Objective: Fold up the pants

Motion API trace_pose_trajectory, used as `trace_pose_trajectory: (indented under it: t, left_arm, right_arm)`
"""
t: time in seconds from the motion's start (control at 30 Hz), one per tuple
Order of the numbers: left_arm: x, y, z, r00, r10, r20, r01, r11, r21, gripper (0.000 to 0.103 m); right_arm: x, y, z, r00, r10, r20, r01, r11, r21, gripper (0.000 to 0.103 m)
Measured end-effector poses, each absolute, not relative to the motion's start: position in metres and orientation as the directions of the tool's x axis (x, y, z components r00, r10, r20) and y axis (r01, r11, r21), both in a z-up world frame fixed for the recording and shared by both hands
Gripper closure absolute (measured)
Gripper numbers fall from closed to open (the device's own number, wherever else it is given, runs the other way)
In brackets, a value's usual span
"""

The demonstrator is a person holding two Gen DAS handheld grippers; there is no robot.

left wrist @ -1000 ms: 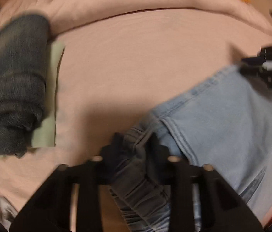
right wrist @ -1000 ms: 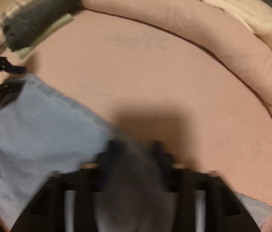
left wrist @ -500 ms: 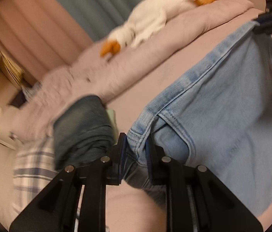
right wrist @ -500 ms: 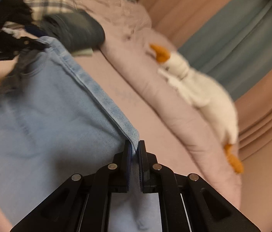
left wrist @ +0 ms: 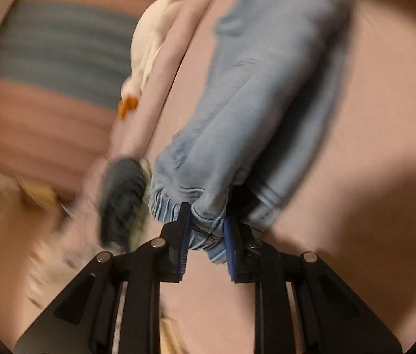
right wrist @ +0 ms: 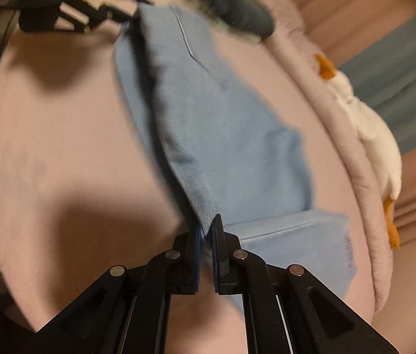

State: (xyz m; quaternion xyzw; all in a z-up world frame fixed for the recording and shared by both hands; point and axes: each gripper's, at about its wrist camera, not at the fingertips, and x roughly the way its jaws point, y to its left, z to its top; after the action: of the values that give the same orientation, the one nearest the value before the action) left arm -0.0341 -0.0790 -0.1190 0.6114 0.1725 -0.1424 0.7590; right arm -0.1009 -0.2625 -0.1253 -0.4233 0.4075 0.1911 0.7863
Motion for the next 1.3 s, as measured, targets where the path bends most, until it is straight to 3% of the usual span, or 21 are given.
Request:
trace_pose_trajectory:
  t: [0.07, 0.3, 0.43, 0.5, 0.6, 0.67, 0.83, 0.93, 1.0, 1.13, 1.2, 1.27, 1.3]
  left_arm:
    - [-0.035, -0.077, -0.122, 0.914, -0.011, -0.406, 0.403, 0.157, 0.902, 0.083]
    - [-0.007, -0.062, -0.096, 0.893, -0.001, -0.449, 0.43, 0.295, 0.853, 0.079]
    - [-0.024, -0.061, -0.129, 0.91, 0.006, -0.415, 0.409, 0.155, 0.899, 0.069]
    - [-0.029, -0.056, -0.129, 0.908, 0.011, -0.418, 0.412, 0.153, 0.898, 0.065]
    - [-0.033, -0.043, -0.111, 0.897, 0.04, -0.44, 0.421, 0.228, 0.878, 0.047]
    - [-0.035, -0.037, -0.096, 0.892, 0.053, -0.448, 0.414, 0.298, 0.86, 0.045]
    - [-0.024, -0.062, -0.054, 0.836, -0.041, -0.548, 0.463, 0.588, 0.663, 0.045]
    - [-0.017, -0.101, -0.045, 0.791, -0.156, -0.591, 0.512, 0.697, 0.502, 0.041]
    - [-0.014, -0.127, -0.05, 0.76, -0.192, -0.621, 0.539, 0.721, 0.435, 0.041]
    - [-0.012, -0.168, -0.067, 0.7, -0.233, -0.675, 0.585, 0.73, 0.354, 0.041]
    - [-0.01, -0.179, -0.071, 0.677, -0.258, -0.69, 0.604, 0.729, 0.32, 0.041]
    - [-0.007, -0.184, -0.075, 0.656, -0.278, -0.701, 0.615, 0.736, 0.283, 0.041]
    - [0.001, -0.184, -0.075, 0.645, -0.287, -0.708, 0.616, 0.744, 0.259, 0.04]
  right_arm:
    - [-0.098, -0.26, -0.13, 0.594, -0.053, -0.803, -0.642, 0.57, -0.513, 0.098]
    - [-0.105, -0.26, -0.091, 0.647, -0.032, -0.762, -0.564, 0.652, -0.507, 0.098]
    - [-0.096, -0.259, -0.126, 0.548, -0.051, -0.835, -0.604, 0.667, -0.437, 0.098]
    - [-0.099, -0.259, -0.124, 0.573, -0.049, -0.818, -0.585, 0.675, -0.45, 0.097]
    - [-0.1, -0.276, -0.106, 0.518, 0.04, -0.854, -0.56, 0.771, -0.303, 0.084]
    - [-0.101, -0.291, -0.091, 0.504, 0.09, -0.859, -0.508, 0.835, -0.211, 0.078]
    - [-0.088, -0.315, -0.065, 0.553, 0.224, -0.803, -0.378, 0.926, -0.001, 0.078]
    - [-0.076, -0.302, -0.091, 0.523, 0.206, -0.827, -0.349, 0.937, 0.013, 0.078]
    - [-0.066, -0.296, -0.123, 0.445, 0.166, -0.88, -0.332, 0.943, 0.011, 0.077]
    - [-0.062, -0.313, -0.11, 0.438, 0.253, -0.863, -0.281, 0.95, 0.136, 0.075]
    - [-0.063, -0.332, -0.094, 0.464, 0.287, -0.838, -0.251, 0.95, 0.186, 0.067]
    - [-0.059, -0.363, -0.077, 0.514, 0.287, -0.808, -0.176, 0.958, 0.228, 0.047]
    - [-0.052, -0.385, -0.071, 0.535, 0.27, -0.801, -0.105, 0.962, 0.253, 0.043]
